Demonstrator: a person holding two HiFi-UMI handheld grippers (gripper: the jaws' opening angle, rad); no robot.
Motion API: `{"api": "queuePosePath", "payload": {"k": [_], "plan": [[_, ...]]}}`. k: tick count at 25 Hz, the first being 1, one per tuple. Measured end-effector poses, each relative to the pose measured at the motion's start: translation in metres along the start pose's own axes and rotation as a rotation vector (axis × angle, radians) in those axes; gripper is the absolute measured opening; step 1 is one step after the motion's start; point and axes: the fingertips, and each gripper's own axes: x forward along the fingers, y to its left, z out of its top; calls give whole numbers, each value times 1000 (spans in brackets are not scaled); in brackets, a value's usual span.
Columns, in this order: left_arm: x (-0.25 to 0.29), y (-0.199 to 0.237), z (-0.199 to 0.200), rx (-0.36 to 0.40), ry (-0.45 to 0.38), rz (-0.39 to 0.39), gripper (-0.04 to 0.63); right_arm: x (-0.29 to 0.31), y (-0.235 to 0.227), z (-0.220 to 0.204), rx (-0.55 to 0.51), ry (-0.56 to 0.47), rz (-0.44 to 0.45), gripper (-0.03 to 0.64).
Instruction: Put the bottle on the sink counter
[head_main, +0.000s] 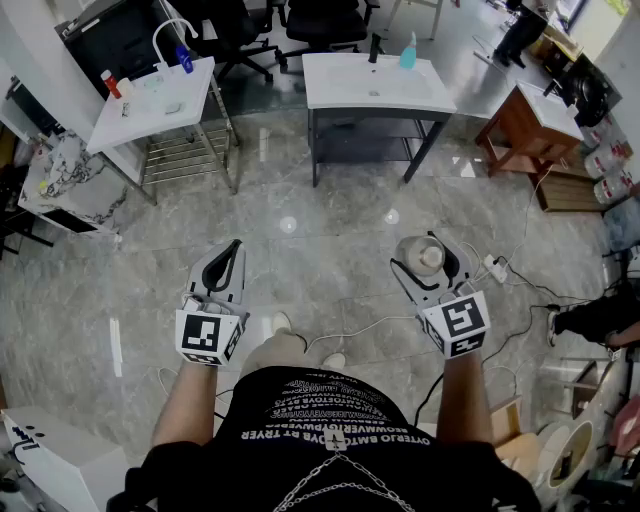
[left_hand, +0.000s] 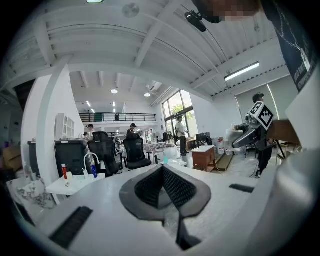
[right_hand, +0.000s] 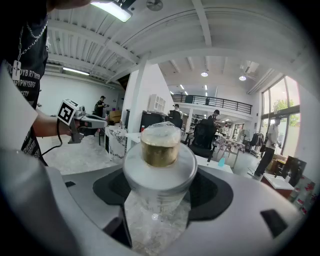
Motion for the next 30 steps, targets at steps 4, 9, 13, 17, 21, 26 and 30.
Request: {"api": "queuePosePath", "payload": {"k": [4, 9, 13, 17, 21, 26, 30], "plan": [[-1, -5, 13, 4, -19, 2, 6, -7, 5, 3, 17, -12, 15, 330], [1, 7, 18, 8, -34, -9, 5, 5, 20, 19, 71, -51, 44, 330], [0, 34, 2, 5, -19, -13, 6, 31, 35, 29, 88, -54, 42, 330], [6, 77, -7, 11, -22, -8, 5, 62, 43, 49, 87, -59, 19, 330], [17, 120, -7, -1, -51, -14, 6, 93, 44, 72, 87, -66, -25, 330], [28, 174, -12, 2, -70, -29, 6, 129, 50, 94, 91, -53, -87, 330], [40, 201, -18, -4, -77, -30, 6, 149, 49, 107, 83, -37, -110, 330]]}}
